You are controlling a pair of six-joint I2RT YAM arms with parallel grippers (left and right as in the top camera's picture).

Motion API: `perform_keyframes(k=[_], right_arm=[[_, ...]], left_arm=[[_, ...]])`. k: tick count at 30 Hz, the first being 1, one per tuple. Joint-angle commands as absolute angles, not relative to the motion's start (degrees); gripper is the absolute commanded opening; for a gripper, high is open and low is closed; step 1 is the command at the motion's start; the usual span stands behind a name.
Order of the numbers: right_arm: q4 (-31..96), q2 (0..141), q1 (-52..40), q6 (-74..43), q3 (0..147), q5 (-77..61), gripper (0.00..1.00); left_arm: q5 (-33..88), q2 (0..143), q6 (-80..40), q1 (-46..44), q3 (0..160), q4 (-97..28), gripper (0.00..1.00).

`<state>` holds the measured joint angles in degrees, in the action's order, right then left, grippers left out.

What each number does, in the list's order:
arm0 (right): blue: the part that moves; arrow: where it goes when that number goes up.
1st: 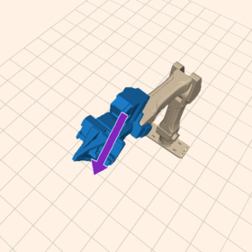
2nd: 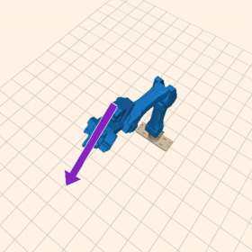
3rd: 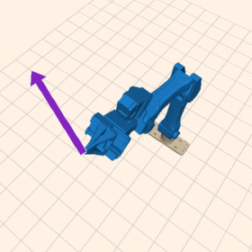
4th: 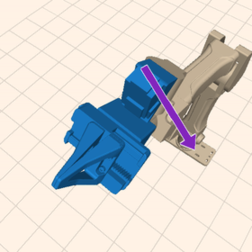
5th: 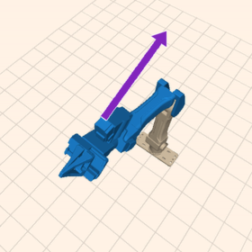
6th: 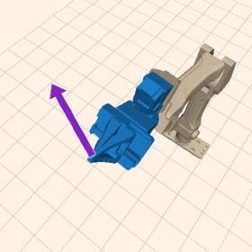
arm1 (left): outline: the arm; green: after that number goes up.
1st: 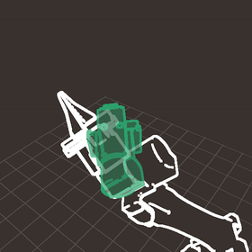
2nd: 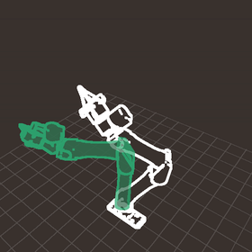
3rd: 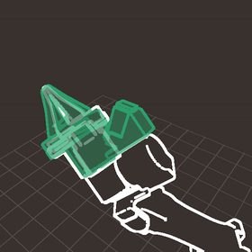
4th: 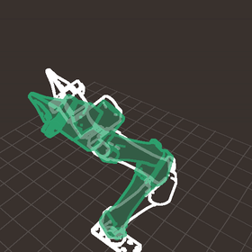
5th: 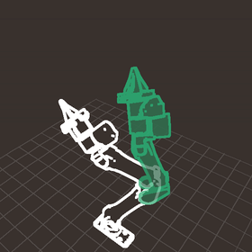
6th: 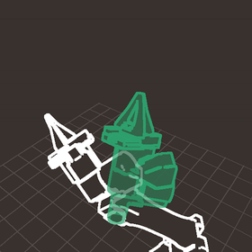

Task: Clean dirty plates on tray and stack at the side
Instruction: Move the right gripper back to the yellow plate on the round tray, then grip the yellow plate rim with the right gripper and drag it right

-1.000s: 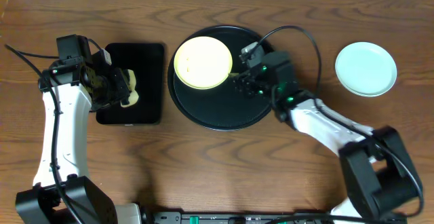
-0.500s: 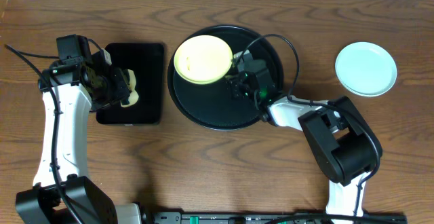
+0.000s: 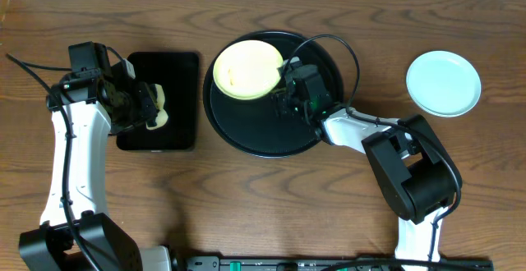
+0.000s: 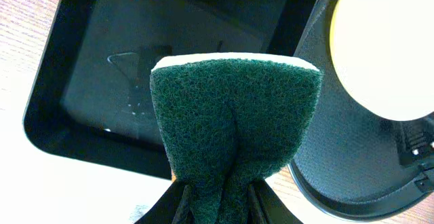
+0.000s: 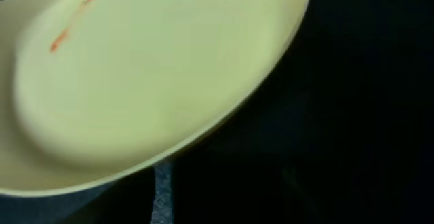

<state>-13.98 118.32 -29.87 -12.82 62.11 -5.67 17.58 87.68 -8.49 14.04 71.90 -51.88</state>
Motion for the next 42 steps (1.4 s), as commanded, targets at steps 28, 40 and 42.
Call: perform_keyframes(k=[28, 40, 42], right_arm=[[8.45, 118.1, -26.37, -19.92, 78.17, -6.98, 0.44], [0.62, 125.54, -27.83, -17.65, 78.22, -4.25, 0.26], [0.82, 123.92, -27.62, -16.95, 78.22, -3.18, 0.14]], left_arm=[[16.84, 92.44, -7.31, 14.06, 71.46, -52.45, 0.08], [16.84, 92.44, -7.29, 14.06, 71.46, -52.45, 0.08], [16.84, 92.44, -7.29, 14.06, 71.46, -52.42, 0.08]])
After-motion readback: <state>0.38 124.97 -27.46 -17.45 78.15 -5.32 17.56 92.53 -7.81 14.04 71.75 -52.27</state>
